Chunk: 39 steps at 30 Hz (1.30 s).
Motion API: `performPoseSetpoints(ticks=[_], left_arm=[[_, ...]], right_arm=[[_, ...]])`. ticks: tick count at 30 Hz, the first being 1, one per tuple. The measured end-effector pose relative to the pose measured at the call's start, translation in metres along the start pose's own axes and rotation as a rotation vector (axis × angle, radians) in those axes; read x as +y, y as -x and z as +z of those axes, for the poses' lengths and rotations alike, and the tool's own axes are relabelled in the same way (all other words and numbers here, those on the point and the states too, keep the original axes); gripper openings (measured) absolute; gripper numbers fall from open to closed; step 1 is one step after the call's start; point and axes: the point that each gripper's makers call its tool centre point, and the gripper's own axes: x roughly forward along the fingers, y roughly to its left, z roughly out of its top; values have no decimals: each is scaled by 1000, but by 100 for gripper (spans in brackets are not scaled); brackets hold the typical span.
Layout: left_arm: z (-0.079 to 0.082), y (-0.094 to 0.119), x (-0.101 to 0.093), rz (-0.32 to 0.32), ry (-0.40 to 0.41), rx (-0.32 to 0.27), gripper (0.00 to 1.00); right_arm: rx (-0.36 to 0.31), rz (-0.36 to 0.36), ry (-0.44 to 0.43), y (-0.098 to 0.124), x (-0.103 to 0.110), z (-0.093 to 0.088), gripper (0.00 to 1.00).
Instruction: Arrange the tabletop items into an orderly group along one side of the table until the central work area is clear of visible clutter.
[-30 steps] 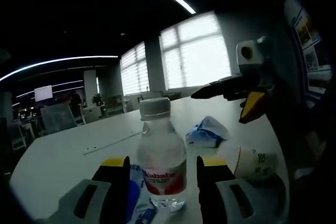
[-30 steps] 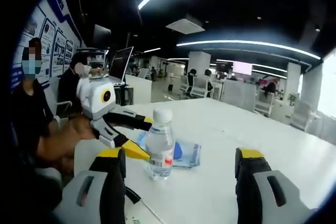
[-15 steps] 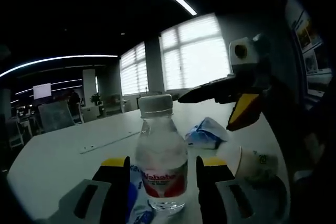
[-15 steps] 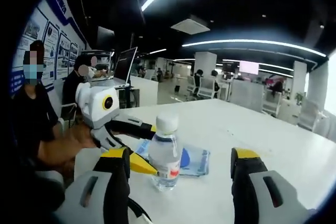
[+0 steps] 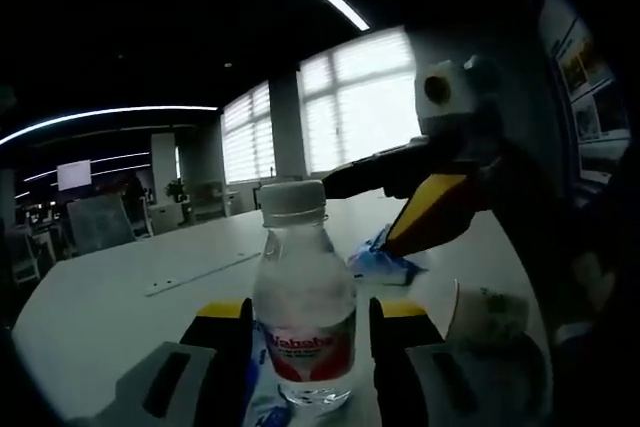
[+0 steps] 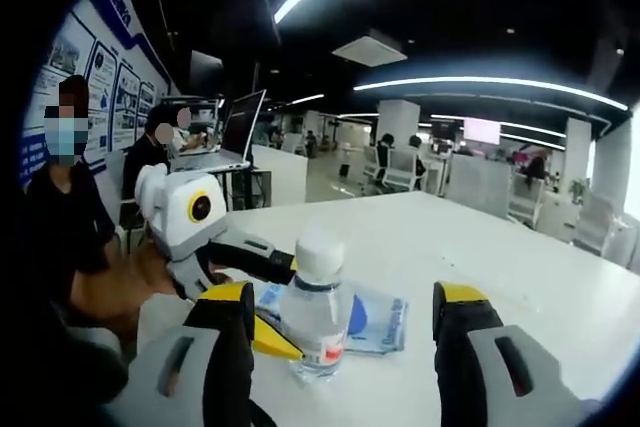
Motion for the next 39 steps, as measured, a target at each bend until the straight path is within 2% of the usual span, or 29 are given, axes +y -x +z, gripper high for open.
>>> performPoseSetpoints(ticks=[3,14,33,39], left_arm=[[-1,-1,0,-5,5,-2,44],[-2,-3,2,-7,8,-4,40],[-2,-4,2,-26,16,-7,39],[-3,-4,2,-52,18,-11,38]], right_arm=[[5,18,2,-3,2,0,61],[-4,78,6,-18,12,9,50],[1,123,14,-35,14,9,41],[-15,150,17,-37,15,13,28]])
